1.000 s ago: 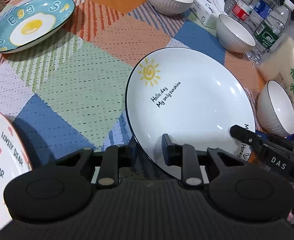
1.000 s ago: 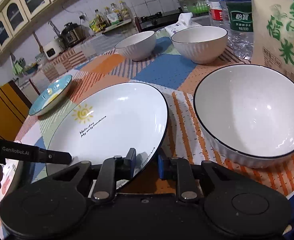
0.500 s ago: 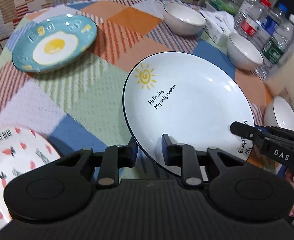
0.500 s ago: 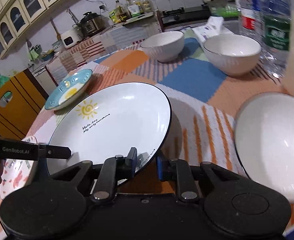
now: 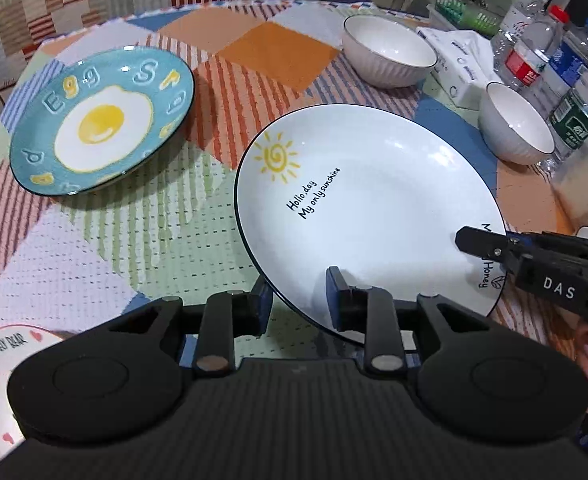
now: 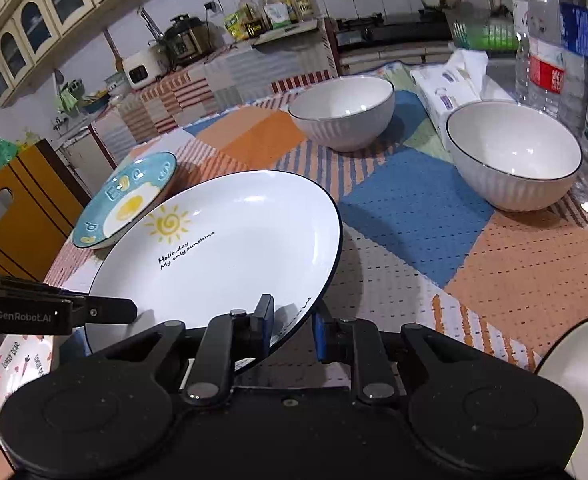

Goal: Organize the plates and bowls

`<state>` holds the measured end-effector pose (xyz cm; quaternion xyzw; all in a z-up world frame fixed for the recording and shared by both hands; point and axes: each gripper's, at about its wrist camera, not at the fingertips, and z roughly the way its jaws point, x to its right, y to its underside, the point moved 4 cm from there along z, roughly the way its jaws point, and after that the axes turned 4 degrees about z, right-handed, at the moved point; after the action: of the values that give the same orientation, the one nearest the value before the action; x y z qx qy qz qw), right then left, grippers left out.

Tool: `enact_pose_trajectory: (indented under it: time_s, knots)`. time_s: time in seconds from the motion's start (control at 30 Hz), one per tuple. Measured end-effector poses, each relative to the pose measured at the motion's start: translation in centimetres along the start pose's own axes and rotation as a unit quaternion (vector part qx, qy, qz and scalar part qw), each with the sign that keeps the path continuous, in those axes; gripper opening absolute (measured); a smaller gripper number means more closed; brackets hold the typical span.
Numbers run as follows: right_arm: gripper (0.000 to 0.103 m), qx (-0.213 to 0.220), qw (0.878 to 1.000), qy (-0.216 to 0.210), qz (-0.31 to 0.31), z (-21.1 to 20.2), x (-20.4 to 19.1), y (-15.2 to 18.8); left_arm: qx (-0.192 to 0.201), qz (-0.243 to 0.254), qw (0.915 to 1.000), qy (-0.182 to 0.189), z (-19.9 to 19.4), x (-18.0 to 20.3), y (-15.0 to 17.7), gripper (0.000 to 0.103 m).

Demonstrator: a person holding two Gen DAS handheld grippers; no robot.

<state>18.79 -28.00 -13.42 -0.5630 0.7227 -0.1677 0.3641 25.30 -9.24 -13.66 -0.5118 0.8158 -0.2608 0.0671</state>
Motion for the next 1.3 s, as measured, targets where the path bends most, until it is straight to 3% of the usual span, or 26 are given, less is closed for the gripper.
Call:
enact_pose_trajectory:
  time_s: [0.47,0.6,0.73,0.87,0.97,1.1,1.17,1.3]
  knots:
    - [0.025,-0.041,0.999,0.024,-0.026,2.2,-0.7,-2.5,-0.010,-0.036,0.9993,-0.009,2.0,-1.2,-1.8,0.027]
    - [0.026,-0.047,0.997,0.034,-0.047,2.4,-0.8,-2.8,-0.033,-0.049,0.9982,0.007,2.5,-1.3,-1.7,0.027]
    - [0.027,-0.064,0.994,0.059,-0.062,2.8,-1.0,-2.7,-0.059,-0.103,0.9924,0.031,3.0,-2.2,-1.6,0.025]
    - [0.029,-0.078,0.991,0.080,-0.072,3.1,-1.2,-3.2,-0.064,-0.093,0.9935,0.017,2.4,-1.7,-1.8,0.024]
    - [0.036,-0.095,0.988,0.085,-0.088,2.9,-1.3,-3.3,-0.062,-0.074,0.9953,0.005,1.0,-1.4,-2.0,0.024]
    - [0.042,-0.095,0.985,0.058,-0.135,0.7,-2.4,-3.6,-0.062,-0.058,0.9964,0.011,-2.0,-1.2,-2.3,0.027]
    - [0.055,-0.097,0.982,0.038,-0.156,-0.9,-3.6,-3.9,-0.068,-0.046,0.9966,0.010,-3.6,-1.0,-2.3,0.027]
    - [0.067,-0.094,0.974,0.010,-0.204,-3.8,-6.4,-4.6,-0.073,-0.032,0.9969,0.002,-7.1,-0.9,-1.6,0.036]
